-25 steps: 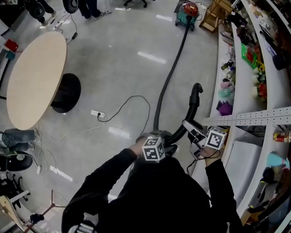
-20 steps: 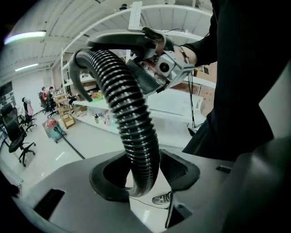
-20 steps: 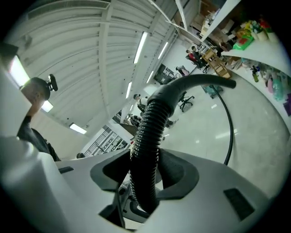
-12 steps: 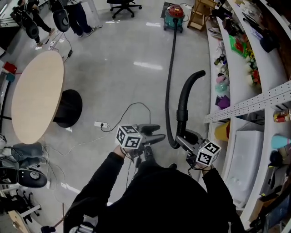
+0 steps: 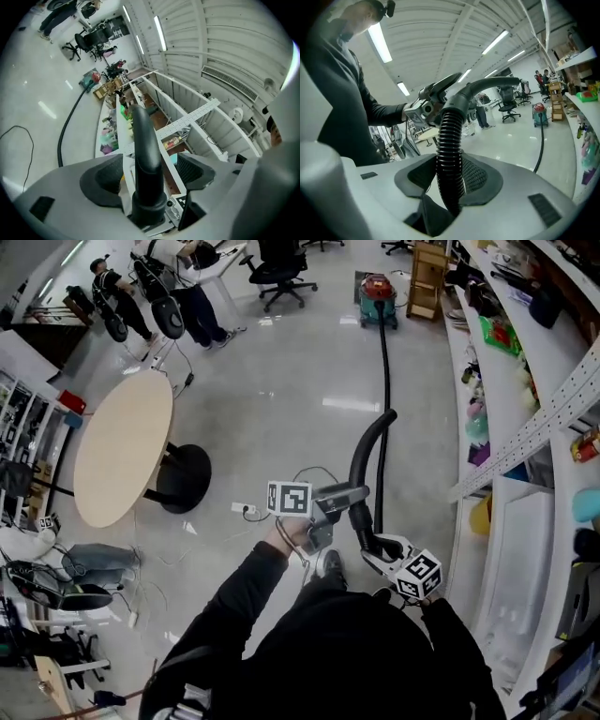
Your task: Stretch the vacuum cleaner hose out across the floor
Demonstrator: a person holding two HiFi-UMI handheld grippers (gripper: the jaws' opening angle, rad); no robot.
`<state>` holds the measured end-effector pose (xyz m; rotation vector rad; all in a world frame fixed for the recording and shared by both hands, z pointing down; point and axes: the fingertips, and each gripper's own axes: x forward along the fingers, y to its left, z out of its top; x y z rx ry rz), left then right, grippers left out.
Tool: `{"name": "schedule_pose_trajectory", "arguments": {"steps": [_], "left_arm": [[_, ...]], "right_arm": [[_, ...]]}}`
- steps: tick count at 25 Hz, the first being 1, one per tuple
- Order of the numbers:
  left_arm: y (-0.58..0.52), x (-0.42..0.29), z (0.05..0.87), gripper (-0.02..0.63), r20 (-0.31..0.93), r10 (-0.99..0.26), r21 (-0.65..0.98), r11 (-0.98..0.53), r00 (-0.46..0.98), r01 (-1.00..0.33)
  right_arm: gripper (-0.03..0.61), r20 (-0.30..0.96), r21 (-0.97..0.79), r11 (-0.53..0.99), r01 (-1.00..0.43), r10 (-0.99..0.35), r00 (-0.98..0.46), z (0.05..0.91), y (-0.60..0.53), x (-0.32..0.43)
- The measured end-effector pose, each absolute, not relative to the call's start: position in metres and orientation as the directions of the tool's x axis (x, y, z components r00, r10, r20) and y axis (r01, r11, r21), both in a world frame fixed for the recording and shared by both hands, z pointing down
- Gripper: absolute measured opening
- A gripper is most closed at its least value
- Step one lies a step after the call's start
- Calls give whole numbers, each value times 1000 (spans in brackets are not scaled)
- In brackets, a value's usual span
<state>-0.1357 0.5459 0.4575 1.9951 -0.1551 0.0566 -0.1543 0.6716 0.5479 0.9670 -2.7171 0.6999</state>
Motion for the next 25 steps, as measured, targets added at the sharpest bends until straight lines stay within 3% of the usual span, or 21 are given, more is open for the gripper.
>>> {"name": "schedule_pose_trajectory", "arguments": {"steps": [1, 2, 3, 4, 9, 12, 14, 17, 21, 25], "left_arm": [[561, -128, 462, 373, 129, -86, 897, -416, 988, -153], [574, -123, 467, 314, 155, -90, 885, -431, 984, -179], [587, -118, 473, 204, 185, -97, 870, -447, 978, -208], [599, -113, 478, 179, 212, -101, 856, -461, 972, -235], [665, -99, 502, 170, 331, -93, 737, -595, 939, -319], [695, -101, 506, 169, 322, -94, 662, -689, 942, -295], [703, -107, 505, 169, 307, -131, 610, -733, 943, -301], [708, -120, 506, 167, 317, -177, 501, -803, 932, -323], [724, -145, 512, 167, 355, -172, 347, -888, 919, -300], [751, -178, 533, 167, 389, -120, 239, -945, 913, -226]], "right_arm": [[169, 317, -359, 696, -622, -536, -782, 552, 686, -153], [169, 321, -352, 708, -612, -523, -790, 558, 699, -151], [169, 323, -352, 715, -604, -513, -795, 565, 710, -149], [169, 324, -357, 716, -599, -507, -799, 572, 721, -145], [170, 389, -363, 700, -616, -487, -782, 617, 763, -131], [186, 464, -333, 678, -656, -488, -739, 634, 773, -124], [245, 501, -331, 650, -685, -494, -711, 637, 778, -115], [258, 515, -356, 577, -735, -535, -669, 625, 781, -91], [258, 375, -556, 402, -727, -660, -651, 561, 763, -70], [258, 122, -799, 284, -531, -787, -604, 473, 730, -87]]}}
